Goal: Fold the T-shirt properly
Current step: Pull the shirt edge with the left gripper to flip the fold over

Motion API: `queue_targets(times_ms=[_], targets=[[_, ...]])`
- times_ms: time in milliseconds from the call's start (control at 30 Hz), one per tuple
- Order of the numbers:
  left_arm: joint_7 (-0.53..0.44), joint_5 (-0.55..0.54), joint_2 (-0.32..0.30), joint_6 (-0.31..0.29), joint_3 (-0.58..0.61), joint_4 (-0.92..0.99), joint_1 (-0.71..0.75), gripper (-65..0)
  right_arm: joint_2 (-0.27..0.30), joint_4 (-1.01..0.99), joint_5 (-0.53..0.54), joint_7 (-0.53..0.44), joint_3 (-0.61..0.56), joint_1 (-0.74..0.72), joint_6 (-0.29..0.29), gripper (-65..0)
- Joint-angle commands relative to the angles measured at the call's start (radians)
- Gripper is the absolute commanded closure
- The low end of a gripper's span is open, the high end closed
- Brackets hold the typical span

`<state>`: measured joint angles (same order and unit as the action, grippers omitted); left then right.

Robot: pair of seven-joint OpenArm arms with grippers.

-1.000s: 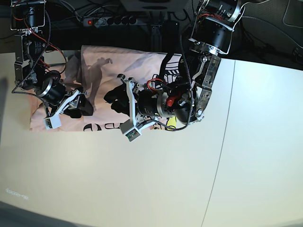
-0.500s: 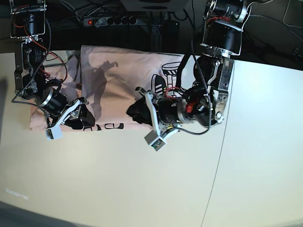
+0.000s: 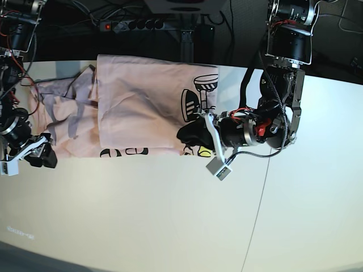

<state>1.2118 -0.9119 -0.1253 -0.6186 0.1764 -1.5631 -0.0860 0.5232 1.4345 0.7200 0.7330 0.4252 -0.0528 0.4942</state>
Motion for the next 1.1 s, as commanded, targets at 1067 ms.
queue_targets(times_ms=[1067], targets=[[-0.140,0.087,-0.023,-0.080,0.000,0.259,-0.090,-11.3,0.156,-0.278,0.136,0.024,0.051,0.158,0.078,-39.0]])
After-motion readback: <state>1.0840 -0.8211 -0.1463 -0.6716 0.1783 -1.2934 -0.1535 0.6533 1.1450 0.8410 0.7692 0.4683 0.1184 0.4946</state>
